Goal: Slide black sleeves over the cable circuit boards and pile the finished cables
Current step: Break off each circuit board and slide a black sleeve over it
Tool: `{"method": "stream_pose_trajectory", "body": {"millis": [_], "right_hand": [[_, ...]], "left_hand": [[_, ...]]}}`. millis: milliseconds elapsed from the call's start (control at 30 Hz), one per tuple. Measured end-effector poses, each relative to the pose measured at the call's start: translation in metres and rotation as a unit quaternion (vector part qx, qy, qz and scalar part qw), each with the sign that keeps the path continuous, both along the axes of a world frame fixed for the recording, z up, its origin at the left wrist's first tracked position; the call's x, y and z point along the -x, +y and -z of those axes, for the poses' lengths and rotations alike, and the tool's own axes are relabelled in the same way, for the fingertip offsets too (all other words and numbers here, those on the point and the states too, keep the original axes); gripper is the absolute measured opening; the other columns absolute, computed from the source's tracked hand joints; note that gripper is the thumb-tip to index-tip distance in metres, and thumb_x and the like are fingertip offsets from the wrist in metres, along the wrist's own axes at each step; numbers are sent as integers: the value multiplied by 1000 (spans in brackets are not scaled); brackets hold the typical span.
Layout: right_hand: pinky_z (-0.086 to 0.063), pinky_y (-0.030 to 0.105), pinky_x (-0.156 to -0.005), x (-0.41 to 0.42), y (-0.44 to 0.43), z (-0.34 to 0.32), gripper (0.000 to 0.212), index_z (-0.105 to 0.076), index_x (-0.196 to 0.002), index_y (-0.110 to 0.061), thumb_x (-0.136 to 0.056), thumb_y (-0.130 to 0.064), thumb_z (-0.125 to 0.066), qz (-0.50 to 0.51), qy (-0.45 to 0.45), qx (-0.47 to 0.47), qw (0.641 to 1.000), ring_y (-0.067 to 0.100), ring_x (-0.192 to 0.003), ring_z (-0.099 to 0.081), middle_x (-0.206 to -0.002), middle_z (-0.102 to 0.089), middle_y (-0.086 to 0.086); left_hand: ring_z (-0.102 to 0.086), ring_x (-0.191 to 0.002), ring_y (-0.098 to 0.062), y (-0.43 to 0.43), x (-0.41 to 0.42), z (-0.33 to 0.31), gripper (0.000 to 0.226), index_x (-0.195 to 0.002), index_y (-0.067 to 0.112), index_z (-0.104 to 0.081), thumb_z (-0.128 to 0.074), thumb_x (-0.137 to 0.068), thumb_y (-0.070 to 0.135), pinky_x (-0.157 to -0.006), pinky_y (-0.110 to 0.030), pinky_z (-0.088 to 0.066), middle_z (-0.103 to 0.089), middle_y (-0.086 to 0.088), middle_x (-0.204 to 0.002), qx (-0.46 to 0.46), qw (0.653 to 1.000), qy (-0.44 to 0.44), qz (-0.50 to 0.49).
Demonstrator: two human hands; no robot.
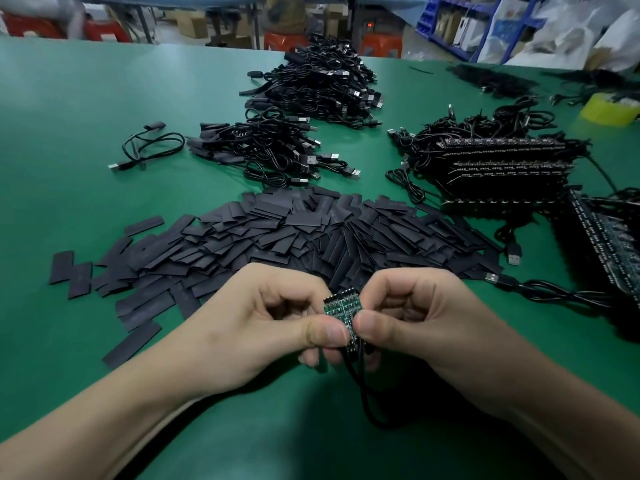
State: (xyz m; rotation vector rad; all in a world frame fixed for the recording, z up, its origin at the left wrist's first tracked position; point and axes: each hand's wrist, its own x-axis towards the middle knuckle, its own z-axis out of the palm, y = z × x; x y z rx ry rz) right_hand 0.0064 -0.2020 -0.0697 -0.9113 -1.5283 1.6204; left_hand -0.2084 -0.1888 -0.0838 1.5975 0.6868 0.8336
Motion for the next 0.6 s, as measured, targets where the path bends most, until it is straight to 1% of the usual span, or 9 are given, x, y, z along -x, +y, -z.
{"method": "stream_pose_trajectory", "body": {"millis": [100, 233, 367, 433, 500, 533, 600], "right_hand": [[-54, 20, -62, 0, 0, 1, 4, -73, -77, -16, -78, -17, -77, -5, 12, 11, 1000, 13, -63, -67, -73, -70, 9], [-54, 19, -62, 0, 0, 1, 6, -72, -76, -17, -80, -15, -75, -10, 20, 14, 1000, 12, -61, -67, -71, -70, 6], [-54, 21, -64, 0, 1, 3, 3, -73, -78, -16, -79, -19, -75, -19, 36, 34, 999, 18, -67, -66, -77, -71, 12], [-54, 21, -64, 0, 2, 2, 4, -73, -77, -18, -78, -22, -75, -22, 38, 44, 998, 21, -69, -66, -80, -72, 15], [-54, 19, -61, -1, 4, 0, 6, -73, -72, -21, -75, -26, -75, -25, 38, 58, 997, 15, -62, -66, -77, -73, 12], [-53, 18, -59, -3, 6, -3, 7, -73, -70, -23, -74, -28, -75, -27, 36, 62, 997, 12, -59, -65, -74, -73, 9], [-52, 16, -55, -12, 11, -9, 12, -71, -66, -24, -74, -29, -79, -23, 20, 52, 998, 11, -56, -65, -67, -70, 4]], "left_hand": [[-62, -56, -6, 0, 0, 0, 11, -78, 12, -75, -74, -79, 23, -58, -16, -49, -72, -4, -67, 10, 1000, -7, 1], [-62, -56, -7, 0, -1, 0, 11, -78, 11, -75, -74, -78, 22, -58, -16, -50, -73, -5, -67, 20, 1000, -14, 0], [-63, -58, -5, -1, -3, -1, 9, -82, 8, -75, -75, -81, 18, -60, -15, -50, -72, 1, -67, 20, 999, -31, 19], [-63, -58, -7, -1, -6, -1, 14, -82, 9, -76, -81, -80, 22, -60, -17, -51, -72, 0, -68, 15, 999, -44, 20], [-63, -55, -9, -1, -9, -1, 14, -77, 10, -75, -81, -77, 22, -58, -19, -51, -73, -3, -67, 11, 999, -45, -6], [-63, -54, -10, -1, -10, 0, 14, -75, 8, -75, -77, -77, 21, -58, -18, -51, -73, -4, -65, 9, 999, -44, -21], [-63, -53, -9, 0, -10, 0, 19, -73, 5, -72, -74, -77, 23, -57, -17, -51, -73, -5, -64, 5, 998, -39, -44]]}}
